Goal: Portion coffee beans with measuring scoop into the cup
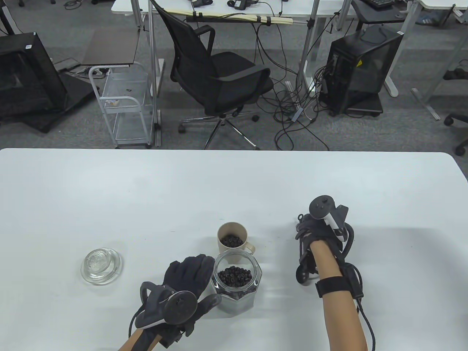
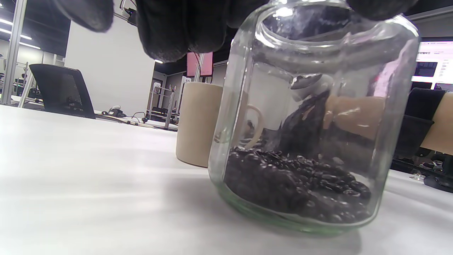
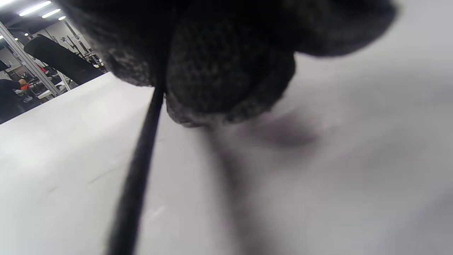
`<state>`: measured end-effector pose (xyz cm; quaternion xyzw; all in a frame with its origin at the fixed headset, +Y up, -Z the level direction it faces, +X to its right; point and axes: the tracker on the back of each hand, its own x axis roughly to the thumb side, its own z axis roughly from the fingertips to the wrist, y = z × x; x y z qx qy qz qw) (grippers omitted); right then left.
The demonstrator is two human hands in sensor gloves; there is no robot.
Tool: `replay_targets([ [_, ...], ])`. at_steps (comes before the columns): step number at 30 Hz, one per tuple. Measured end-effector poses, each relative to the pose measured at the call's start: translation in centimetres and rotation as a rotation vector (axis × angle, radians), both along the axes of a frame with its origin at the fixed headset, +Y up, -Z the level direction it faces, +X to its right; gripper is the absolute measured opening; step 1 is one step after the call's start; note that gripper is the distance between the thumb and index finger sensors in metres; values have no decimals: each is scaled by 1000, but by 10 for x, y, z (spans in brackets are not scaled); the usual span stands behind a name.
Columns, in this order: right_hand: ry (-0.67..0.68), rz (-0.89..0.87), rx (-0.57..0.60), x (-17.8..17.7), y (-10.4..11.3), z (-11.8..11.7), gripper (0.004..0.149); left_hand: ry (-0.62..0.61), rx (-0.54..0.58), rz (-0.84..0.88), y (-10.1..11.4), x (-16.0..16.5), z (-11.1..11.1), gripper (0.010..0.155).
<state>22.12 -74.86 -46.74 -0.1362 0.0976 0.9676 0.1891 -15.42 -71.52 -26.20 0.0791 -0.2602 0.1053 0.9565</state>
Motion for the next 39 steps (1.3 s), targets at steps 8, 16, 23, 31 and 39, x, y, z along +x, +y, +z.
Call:
replay_targets([
  [8, 44, 163, 51, -6, 2, 3, 45, 2, 3, -2, 0, 0, 0, 87],
  [16, 44, 67, 94, 8, 18, 17, 50, 45, 26, 38, 8, -12, -2, 85],
  [23, 78, -12, 338, 20, 38, 65, 62, 295, 107, -107, 14, -49, -21, 83],
  [31, 202, 235, 555, 12, 39, 136, 70, 745, 11, -148, 9, -139, -50, 81],
  [39, 244, 238, 550, 0, 29, 148, 69, 1022, -154, -280, -16, -203, -64, 82],
])
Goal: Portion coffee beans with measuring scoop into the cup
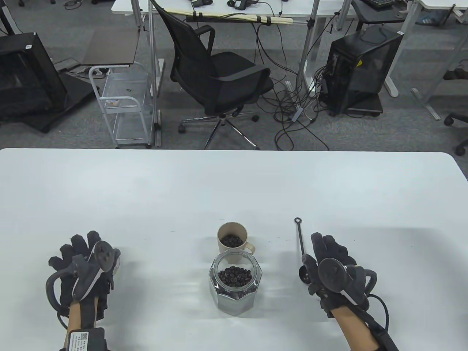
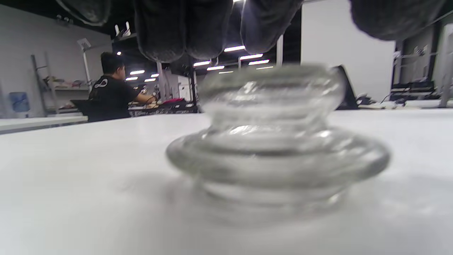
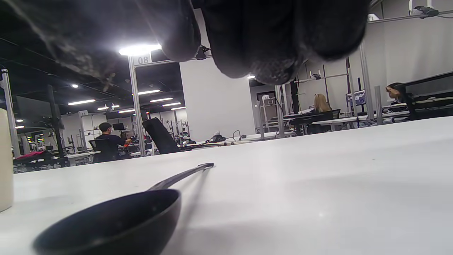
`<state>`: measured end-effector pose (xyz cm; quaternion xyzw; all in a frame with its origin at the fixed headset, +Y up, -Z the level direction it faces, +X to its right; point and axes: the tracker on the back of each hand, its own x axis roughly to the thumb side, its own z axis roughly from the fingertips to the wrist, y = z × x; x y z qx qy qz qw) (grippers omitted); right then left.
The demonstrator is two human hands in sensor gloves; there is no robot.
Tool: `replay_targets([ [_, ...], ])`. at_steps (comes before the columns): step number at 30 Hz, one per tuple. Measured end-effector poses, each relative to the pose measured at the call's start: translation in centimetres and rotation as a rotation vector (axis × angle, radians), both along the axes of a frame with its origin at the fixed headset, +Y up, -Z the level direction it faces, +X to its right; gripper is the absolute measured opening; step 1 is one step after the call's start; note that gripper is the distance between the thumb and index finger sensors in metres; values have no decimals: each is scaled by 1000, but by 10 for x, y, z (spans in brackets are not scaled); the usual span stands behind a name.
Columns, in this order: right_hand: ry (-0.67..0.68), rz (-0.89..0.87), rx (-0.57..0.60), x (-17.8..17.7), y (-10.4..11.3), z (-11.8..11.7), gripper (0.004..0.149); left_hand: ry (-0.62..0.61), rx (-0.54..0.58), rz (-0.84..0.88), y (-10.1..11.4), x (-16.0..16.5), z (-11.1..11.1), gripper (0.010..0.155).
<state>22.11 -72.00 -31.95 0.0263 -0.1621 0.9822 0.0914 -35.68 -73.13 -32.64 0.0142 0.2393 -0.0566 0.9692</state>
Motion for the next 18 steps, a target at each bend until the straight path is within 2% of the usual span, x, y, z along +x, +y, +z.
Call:
replay_targets([
  [2, 15, -5, -9, -1, -1, 1, 69, 34, -90, -5, -8, -5, -4, 84],
  [5, 24, -28, -20, 0, -2, 1, 68, 10, -108, 30, -11, -4, -7, 87],
  [8, 26, -49, -32, 1, -4, 0, 68, 2, -181, 3, -17, -2, -9, 92],
  [13, 33, -65, -56, 2, -6, -2, 67, -22, -120, -16, -20, 1, -13, 90],
  [15, 39, -71, -55, 2, -6, -2, 67, -51, -86, -6, -14, 6, -12, 90],
  [18, 50, -88, -51, 2, -5, -1, 66, -201, 79, -17, 12, 31, -4, 91],
])
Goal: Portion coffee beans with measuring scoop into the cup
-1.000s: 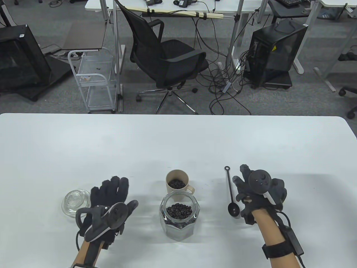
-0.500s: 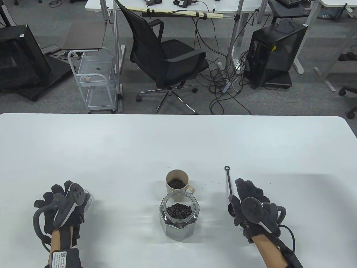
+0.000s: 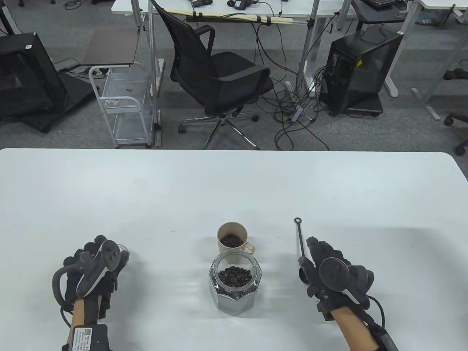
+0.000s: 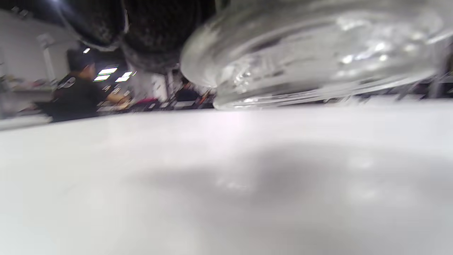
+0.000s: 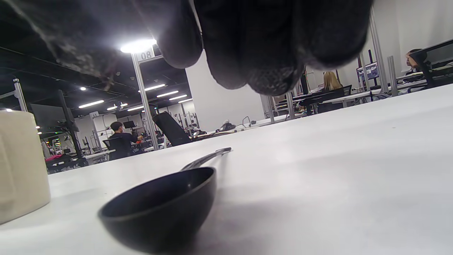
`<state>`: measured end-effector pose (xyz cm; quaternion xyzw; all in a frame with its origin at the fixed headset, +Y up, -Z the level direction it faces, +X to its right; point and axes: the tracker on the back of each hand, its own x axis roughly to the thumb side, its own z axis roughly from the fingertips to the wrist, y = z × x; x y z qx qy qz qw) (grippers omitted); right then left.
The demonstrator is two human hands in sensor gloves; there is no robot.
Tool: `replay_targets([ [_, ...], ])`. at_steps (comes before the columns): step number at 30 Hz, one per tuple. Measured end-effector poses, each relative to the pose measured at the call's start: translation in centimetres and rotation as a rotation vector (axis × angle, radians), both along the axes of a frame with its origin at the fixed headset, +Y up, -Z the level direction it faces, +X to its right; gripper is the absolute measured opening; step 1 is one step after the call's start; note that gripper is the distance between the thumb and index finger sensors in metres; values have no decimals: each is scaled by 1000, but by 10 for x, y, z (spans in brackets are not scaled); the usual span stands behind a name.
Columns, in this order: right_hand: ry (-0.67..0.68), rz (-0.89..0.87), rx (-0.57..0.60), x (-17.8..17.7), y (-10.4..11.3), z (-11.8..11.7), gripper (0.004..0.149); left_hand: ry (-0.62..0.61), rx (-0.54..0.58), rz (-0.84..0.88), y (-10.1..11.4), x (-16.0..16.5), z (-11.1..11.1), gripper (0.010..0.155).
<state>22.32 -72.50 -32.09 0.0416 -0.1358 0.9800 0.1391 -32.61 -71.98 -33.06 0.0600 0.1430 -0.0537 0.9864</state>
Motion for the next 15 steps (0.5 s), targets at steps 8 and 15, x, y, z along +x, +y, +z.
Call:
replay_targets([
  [8, 9, -8, -19, 0, -1, 0, 66, -530, 231, 156, 75, 126, 35, 90],
  [15, 16, -14, -13, 0, -2, -1, 66, -771, 261, 34, 111, 221, 55, 91],
])
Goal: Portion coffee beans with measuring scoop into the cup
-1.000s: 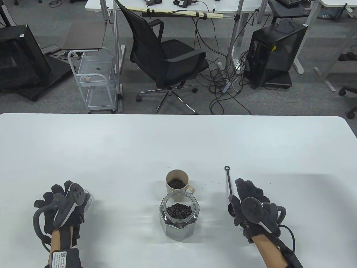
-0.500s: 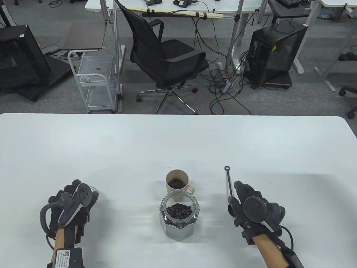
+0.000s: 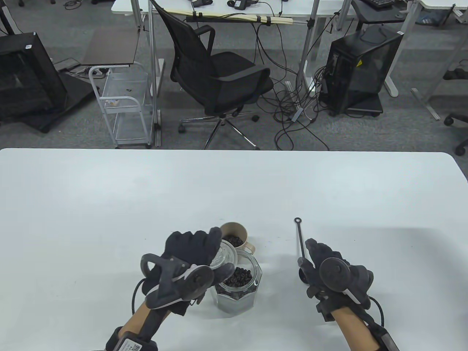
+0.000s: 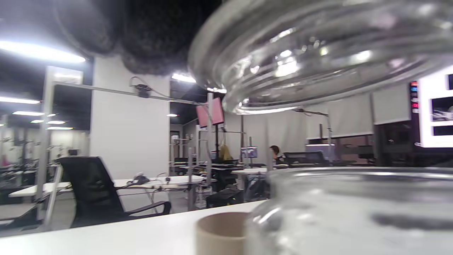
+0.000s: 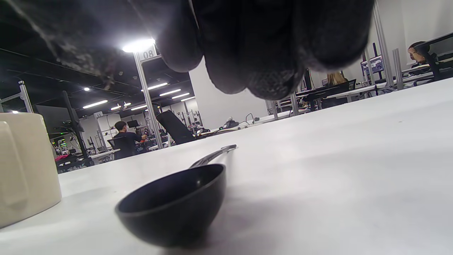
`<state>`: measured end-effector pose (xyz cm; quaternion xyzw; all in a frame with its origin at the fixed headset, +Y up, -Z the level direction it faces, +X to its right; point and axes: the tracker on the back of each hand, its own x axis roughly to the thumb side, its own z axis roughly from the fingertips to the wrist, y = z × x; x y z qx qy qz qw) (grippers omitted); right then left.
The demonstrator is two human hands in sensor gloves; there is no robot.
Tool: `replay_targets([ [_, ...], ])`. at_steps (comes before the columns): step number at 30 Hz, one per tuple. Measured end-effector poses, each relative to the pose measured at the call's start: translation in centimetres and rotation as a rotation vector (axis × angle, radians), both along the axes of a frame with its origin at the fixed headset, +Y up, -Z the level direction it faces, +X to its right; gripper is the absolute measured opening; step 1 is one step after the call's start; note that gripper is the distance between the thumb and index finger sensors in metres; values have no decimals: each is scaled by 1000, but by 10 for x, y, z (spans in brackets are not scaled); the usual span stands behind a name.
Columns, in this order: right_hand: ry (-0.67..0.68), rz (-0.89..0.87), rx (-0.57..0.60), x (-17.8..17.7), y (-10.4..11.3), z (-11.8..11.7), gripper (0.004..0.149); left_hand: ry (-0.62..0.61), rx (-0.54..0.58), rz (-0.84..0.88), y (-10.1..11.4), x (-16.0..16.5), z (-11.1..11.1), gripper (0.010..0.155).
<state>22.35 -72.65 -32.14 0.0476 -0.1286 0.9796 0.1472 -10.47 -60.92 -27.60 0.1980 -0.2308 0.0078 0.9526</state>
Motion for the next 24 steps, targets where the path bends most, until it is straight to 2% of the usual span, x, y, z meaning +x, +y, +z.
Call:
replay_targets([
  [4, 3, -11, -6, 0, 0, 0, 65, -31, 14, -84, -6, 30, 0, 91],
  [7, 10, -16, -2, -1, 0, 0, 65, -14, 22, -133, -15, 39, -2, 91],
  [17, 55, -11, 0, -14, 0, 4, 65, 19, -52, -131, -34, 32, -8, 91],
  [24, 96, -9, 25, -24, 2, 10, 66, 34, -42, -123, -31, 26, 1, 91],
])
